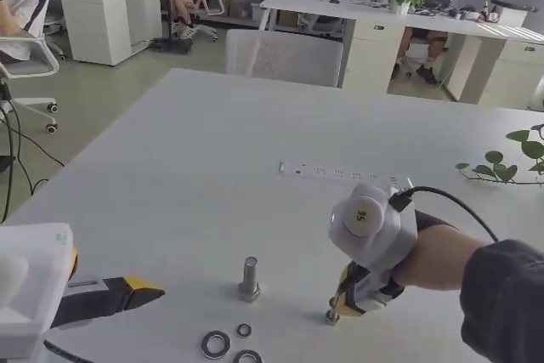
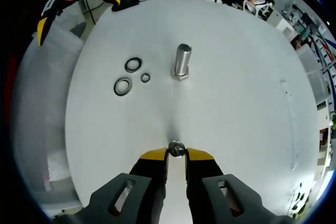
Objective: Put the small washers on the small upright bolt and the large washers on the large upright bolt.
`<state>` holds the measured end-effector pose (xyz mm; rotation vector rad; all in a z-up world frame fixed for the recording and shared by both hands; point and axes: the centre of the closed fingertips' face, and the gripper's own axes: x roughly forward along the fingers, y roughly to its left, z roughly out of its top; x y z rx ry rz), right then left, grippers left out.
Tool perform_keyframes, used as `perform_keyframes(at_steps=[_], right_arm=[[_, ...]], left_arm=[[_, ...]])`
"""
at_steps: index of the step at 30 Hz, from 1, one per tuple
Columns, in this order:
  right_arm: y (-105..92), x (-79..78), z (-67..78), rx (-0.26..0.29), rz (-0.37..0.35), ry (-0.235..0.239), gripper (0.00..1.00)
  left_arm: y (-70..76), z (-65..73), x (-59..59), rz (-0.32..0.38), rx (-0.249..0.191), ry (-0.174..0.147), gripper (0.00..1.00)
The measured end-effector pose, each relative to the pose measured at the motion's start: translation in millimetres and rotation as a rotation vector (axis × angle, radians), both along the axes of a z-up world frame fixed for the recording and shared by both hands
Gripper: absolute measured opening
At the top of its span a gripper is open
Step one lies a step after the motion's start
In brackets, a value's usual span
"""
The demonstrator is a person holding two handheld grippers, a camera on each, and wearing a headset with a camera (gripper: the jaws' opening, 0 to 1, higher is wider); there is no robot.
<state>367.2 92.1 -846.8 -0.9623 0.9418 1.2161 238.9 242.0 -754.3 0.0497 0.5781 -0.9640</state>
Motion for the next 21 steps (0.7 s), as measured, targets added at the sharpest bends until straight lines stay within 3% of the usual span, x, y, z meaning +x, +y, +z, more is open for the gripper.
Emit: perform_keyframes(at_steps=[21], right_arm=[[2.4, -0.5, -16.9, -0.01, -0.009, 0.02, 0.13]], left_arm=[[2.8, -2.5, 0.2, 0.008, 0.005, 0.008, 0.86]])
